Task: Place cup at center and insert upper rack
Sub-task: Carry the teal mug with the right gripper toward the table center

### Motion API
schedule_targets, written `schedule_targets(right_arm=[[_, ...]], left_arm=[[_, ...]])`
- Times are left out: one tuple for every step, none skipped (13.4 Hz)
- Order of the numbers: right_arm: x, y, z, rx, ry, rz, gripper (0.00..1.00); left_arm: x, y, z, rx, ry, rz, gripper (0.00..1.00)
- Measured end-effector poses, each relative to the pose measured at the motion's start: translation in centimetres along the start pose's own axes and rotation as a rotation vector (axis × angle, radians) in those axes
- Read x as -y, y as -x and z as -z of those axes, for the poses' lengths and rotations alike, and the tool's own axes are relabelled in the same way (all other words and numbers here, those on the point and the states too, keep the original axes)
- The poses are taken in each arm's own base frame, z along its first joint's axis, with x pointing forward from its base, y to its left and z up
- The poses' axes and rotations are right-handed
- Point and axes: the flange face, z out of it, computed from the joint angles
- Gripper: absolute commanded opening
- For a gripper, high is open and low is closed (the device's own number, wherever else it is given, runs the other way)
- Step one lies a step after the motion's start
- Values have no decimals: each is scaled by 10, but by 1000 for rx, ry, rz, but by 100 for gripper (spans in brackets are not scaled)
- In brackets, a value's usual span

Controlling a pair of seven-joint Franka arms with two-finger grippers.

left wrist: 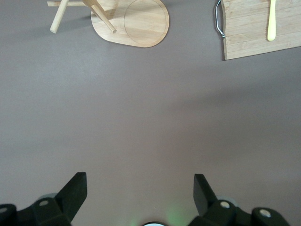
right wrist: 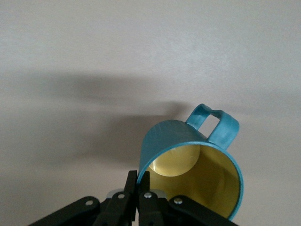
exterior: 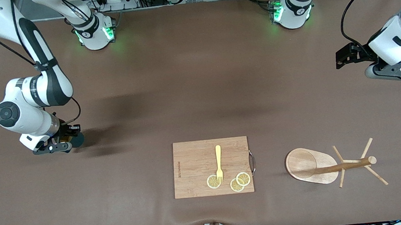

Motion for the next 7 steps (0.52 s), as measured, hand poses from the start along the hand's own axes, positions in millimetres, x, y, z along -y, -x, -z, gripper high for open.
schedule_targets(right_arm=[[8, 0, 13, -3, 1, 8, 0], [18, 0, 23, -9, 1, 8, 0], [31, 1, 29, -12, 3, -3, 0], [48, 1, 34, -18, 5, -26, 0], [69, 1, 37, -21, 7, -50, 0], [92, 2, 39, -22, 9, -77, 0], [115, 3, 42, -19, 12, -105, 0]], left_arm=[[0, 0, 0, 1, 0, 0, 100], [0, -1, -1, 3, 0, 0, 100], [0, -1, -3, 5, 0, 0, 100], [0, -2, -4, 7, 1, 0, 100], [1, -3, -5, 9, 1, 1, 100], [1, -3, -6, 11, 1, 1, 100], [1, -4, -6, 12, 1, 1, 100]])
